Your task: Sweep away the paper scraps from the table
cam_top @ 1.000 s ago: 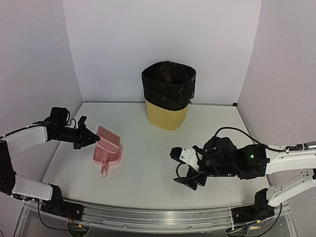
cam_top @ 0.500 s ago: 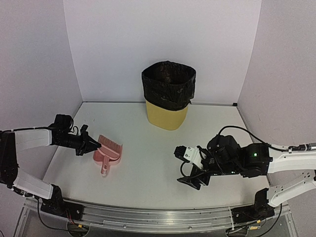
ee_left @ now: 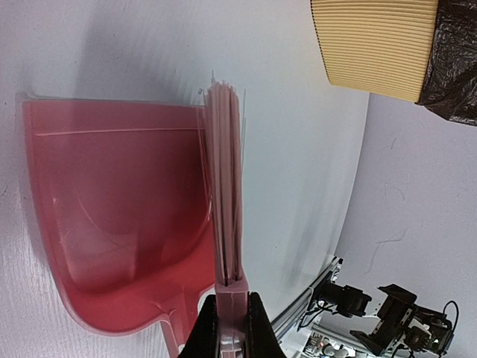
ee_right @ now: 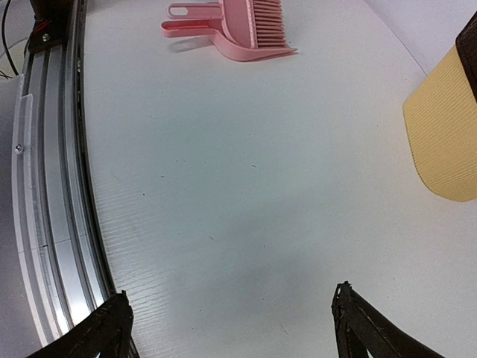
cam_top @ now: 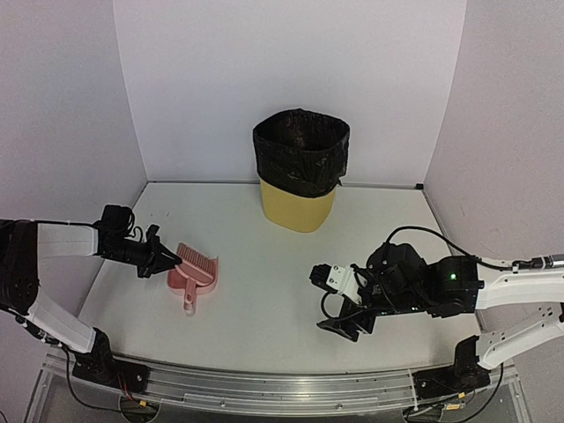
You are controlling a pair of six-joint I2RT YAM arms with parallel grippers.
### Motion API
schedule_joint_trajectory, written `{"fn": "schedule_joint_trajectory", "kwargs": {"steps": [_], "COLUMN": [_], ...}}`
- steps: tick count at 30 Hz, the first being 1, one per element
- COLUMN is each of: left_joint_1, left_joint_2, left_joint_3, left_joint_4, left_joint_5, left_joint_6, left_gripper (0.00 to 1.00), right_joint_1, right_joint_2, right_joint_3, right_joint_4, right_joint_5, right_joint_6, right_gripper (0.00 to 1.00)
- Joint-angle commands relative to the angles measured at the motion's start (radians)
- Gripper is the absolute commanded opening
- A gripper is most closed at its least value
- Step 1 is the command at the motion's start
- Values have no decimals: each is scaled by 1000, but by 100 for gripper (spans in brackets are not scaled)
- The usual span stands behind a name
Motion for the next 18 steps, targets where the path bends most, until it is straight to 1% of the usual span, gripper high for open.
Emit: {"fn": "schedule_joint_trajectory", "kwargs": {"steps": [1,7,11,15,18], "left_joint_1": [5,7,6,5,6], "left_joint_2": [34,50,44,2,-43], "left_joint_3": [55,52,43,23,-14], "left_joint_4": [9,7,0,-4,29], "left_joint_5": [8,-2,-43,-106,-136], "left_joint_6": [48,34,11,-40,-91], "left_gripper": [0,0,0,0,0], "right_joint_1": [-3,-3,-3,-3,-3], "right_joint_2": [7,12,18,20,20], "right_joint_3": [23,29,32,33,33], "right_joint_4": [2,2,2,2,2], "right_joint_5": [-12,-5,1,10,12], "right_joint_6": [10,11,11,12,13], "right_gripper": [89,89,89,89,89]}}
